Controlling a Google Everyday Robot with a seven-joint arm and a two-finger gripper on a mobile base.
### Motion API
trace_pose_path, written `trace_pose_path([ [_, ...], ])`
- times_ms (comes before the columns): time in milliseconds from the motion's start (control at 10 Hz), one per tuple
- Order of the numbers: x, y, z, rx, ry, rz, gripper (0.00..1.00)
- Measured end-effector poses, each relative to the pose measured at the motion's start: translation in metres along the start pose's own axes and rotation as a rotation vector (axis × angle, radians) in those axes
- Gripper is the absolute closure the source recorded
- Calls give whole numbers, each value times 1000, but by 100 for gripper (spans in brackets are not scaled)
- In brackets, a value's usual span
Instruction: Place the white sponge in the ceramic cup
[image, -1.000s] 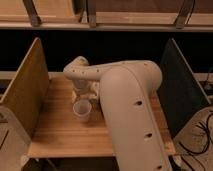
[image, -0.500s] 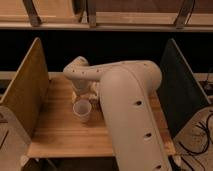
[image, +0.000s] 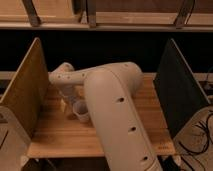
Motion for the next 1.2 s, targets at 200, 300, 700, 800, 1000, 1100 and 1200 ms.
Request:
trace_pose_path([
  [200, -2, -6, 9, 6, 28, 4, 20],
  [300, -2, -12, 13, 6, 40, 17, 20],
  [700, -1, -34, 26, 1, 72, 80, 20],
  [800, 0, -39, 29, -5, 79, 96, 20],
  [1000, 3, -49, 36, -21, 91, 130, 21],
  [1100, 4, -53, 38, -28, 91, 143, 27],
  [1200, 3, -55, 40, -34, 88, 146, 38],
])
